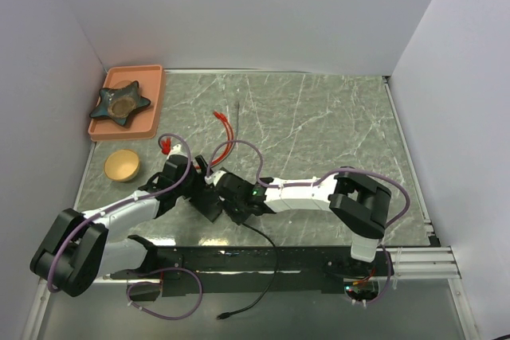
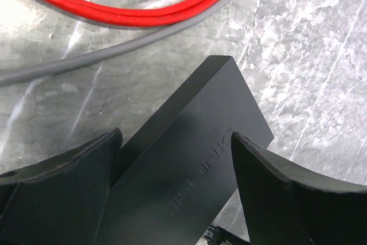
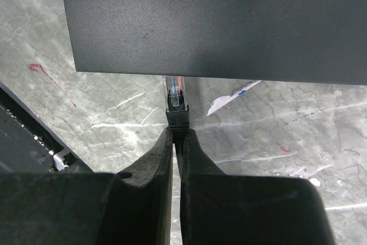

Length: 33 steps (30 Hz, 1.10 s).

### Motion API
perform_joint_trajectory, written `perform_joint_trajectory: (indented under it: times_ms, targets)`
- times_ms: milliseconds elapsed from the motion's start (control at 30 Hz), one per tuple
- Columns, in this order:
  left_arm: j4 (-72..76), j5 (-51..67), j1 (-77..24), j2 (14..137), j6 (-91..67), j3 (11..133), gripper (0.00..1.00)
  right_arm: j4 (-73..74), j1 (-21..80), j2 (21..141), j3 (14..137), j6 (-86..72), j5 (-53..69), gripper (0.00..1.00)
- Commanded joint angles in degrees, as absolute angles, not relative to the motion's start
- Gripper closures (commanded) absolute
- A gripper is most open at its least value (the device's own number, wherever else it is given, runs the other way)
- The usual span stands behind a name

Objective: Insert the plug into the switch port

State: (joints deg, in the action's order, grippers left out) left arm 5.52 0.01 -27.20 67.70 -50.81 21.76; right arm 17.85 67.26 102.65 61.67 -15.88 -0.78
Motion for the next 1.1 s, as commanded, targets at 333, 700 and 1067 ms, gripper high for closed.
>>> perform_joint_trajectory:
  times_ms: [333,700,1067]
  targets:
    - [3.7,0.8,-27.3,67.2,-53.9,20.0,0.13,18.2,68.3,104.1,64.4,-16.1,1.4,1.0]
    - [2.9,0.4,-26.5,66.7,-54.5,19.2,0.12,16.7,68.9,102.9,62.6,-16.3,4.1,1.0]
    - [2.7,0.7,-26.5,65.4,-54.6,19.0,0.12,18.3,69.2,106.0,65.3,-16.9,2.5,1.0]
